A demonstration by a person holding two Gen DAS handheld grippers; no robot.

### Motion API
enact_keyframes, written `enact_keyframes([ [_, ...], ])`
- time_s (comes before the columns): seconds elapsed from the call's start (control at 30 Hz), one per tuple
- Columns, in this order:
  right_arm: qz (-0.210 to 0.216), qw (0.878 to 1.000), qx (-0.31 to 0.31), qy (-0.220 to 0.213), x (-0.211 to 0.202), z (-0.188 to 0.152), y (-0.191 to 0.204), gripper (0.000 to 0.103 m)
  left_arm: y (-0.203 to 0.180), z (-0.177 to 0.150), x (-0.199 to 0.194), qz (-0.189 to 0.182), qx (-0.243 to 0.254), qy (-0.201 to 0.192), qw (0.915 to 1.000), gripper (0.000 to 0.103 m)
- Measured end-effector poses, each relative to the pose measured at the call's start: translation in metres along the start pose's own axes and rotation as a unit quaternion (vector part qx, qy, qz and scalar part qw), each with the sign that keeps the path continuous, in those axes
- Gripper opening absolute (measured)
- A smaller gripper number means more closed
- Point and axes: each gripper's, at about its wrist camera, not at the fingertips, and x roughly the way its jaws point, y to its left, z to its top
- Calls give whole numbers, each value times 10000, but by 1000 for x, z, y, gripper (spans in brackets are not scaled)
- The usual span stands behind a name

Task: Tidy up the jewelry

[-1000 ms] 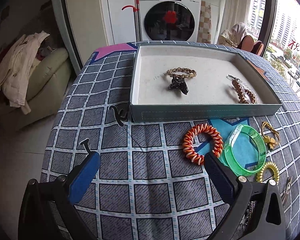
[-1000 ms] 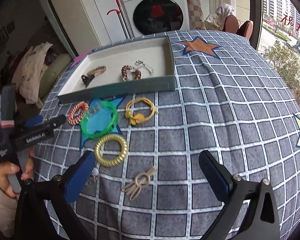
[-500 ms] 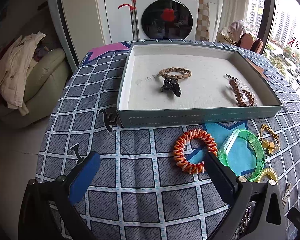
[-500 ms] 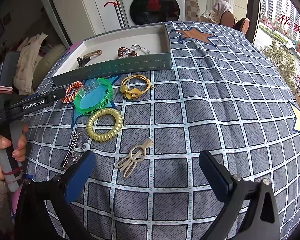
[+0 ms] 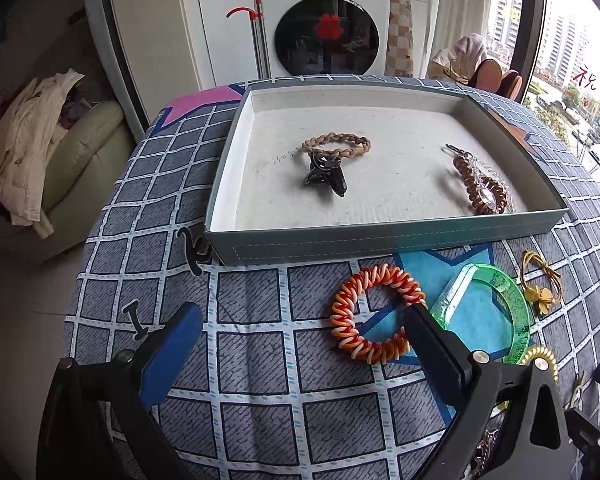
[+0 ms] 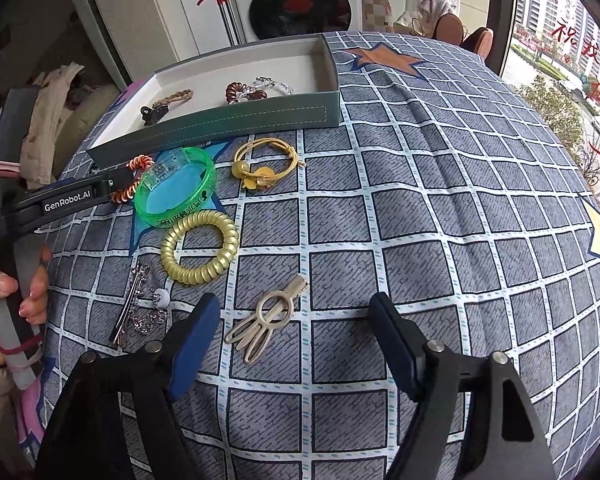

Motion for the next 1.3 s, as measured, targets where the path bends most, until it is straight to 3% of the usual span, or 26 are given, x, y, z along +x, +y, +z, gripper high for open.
enact_keyframes([
  [0.13, -78, 10000, -45, -32, 3, 1, 5, 75, -4, 1, 2, -75, 42, 55, 9999, 102],
  [0.3, -429, 9982, -399, -97, 6, -2, 16, 71, -14, 0, 6, -102, 175, 88, 9998, 93],
  [0.53, -381, 9980, -466, -178, 4, -3, 17, 57, -19, -3, 3, -212, 319, 35, 9993, 82],
  [0.63, -387, 9981, -453, -178, 3, -3, 16, 53, -22, -6, 0, -358, 329, 28, 9988, 70],
  [0.73, -385, 9981, -455, -162, 2, -3, 16, 49, -28, -7, -3, -510, 443, 7, 9977, 51],
  [0.8, -377, 9981, -464, -155, 1, -3, 17, 45, -33, -9, -4, -455, 582, -34, 9973, 46],
  [0.83, -372, 9981, -474, -150, 1, -3, 17, 43, -35, -9, -5, -500, 621, -38, 9968, 33],
  [0.97, -329, 9981, -486, -159, 0, -3, 19, 22, -34, -11, -7, -566, 588, -9, 9967, 32],
  [1.3, 27, 9995, -241, -181, -8, -5, 7, 20, -20, -19, -23, -564, 382, -65, 9977, 32],
])
